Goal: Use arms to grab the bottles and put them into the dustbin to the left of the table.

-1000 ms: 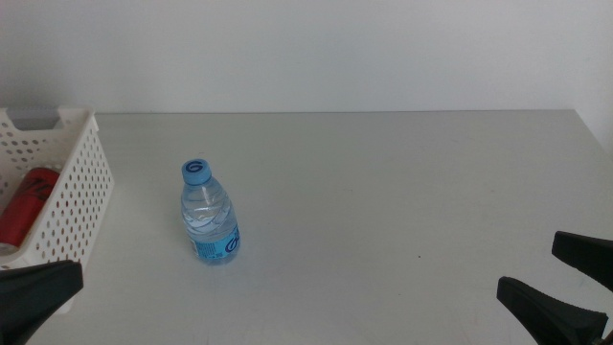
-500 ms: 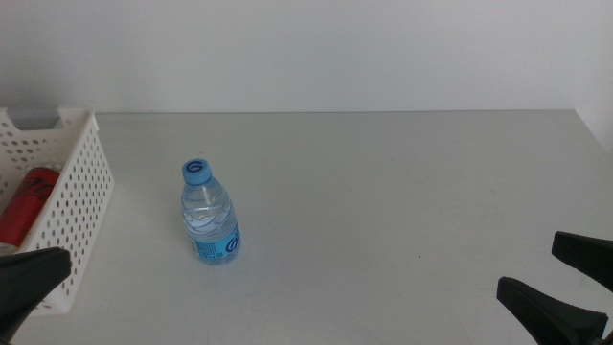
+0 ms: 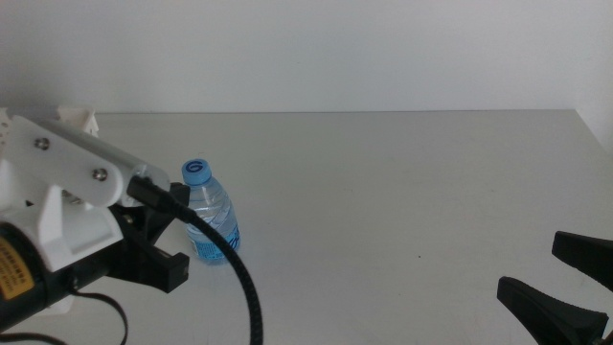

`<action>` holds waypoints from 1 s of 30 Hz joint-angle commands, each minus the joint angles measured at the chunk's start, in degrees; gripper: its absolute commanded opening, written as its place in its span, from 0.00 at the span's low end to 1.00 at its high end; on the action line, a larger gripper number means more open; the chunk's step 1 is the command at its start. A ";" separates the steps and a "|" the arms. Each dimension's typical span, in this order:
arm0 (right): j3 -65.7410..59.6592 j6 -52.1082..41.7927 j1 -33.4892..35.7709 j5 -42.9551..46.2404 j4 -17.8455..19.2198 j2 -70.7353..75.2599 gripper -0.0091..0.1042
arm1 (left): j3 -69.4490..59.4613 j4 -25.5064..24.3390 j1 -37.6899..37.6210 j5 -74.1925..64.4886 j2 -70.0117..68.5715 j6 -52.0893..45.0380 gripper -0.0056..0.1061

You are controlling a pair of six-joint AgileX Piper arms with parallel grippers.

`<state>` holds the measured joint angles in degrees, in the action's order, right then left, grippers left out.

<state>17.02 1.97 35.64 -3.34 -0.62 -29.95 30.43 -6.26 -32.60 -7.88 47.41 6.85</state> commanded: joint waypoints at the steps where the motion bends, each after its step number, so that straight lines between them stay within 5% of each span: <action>1: 1.35 -0.24 0.02 4.14 0.62 -0.03 0.65 | 1.56 -0.05 -0.47 7.88 2.26 0.99 0.04; 25: 1.35 -0.24 0.02 4.14 0.62 -0.03 0.65 | -4.60 2.70 -0.41 26.94 7.01 2.68 0.04; 30: 1.35 -0.24 0.02 4.14 0.62 -0.03 0.65 | -9.79 2.70 -0.41 35.25 7.01 5.06 0.14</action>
<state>17.02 1.97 35.64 -3.34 -0.62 -29.95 19.97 -4.53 -32.60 19.86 54.96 10.15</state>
